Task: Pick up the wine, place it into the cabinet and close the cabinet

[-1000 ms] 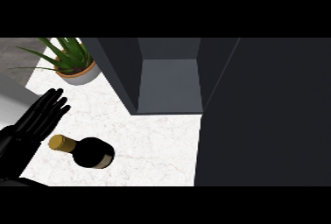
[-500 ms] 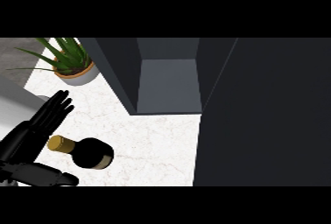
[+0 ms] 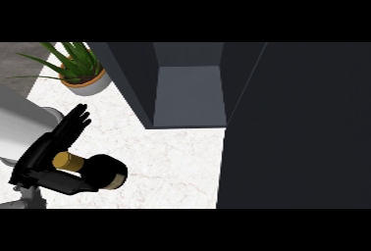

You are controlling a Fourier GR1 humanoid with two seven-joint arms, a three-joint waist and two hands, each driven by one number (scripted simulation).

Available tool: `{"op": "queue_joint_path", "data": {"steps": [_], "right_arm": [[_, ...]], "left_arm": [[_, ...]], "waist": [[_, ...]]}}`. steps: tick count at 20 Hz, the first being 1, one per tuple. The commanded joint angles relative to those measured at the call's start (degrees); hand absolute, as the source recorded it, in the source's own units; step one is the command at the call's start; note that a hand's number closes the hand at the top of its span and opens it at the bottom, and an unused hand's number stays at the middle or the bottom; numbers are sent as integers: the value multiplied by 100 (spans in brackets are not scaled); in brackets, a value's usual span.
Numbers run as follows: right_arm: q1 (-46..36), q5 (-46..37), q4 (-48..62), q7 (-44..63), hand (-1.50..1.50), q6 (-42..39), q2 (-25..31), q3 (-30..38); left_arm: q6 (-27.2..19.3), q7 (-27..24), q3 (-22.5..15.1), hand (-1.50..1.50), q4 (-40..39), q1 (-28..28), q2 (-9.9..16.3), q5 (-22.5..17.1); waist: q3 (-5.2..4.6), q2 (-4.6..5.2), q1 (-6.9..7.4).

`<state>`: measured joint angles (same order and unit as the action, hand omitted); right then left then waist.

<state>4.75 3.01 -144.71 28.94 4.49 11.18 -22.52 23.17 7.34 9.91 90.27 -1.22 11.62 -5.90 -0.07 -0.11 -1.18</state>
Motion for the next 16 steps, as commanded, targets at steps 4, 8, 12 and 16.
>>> {"op": "queue_joint_path", "data": {"steps": [4,8,12,16], "right_arm": [[414,-155,-1299,323,-150,77,54,-328],[372,297,-1474,527,-150,33,240,64],[763,192,-1606,266,-150,-52,317,-132],[742,255,-1490,108,-150,-64,348,50]], "left_arm": [[185,-665,65,-150,-1130,-327,89,201],[369,-1235,36,-150,-1507,-135,186,403],[125,-1528,-277,-150,-1813,-132,-166,754],[275,-2001,-249,-150,-2082,213,-25,861]], "waist": [[1,-3,-5],[0,3,22],[3,-13,-28],[4,-6,18]]}}
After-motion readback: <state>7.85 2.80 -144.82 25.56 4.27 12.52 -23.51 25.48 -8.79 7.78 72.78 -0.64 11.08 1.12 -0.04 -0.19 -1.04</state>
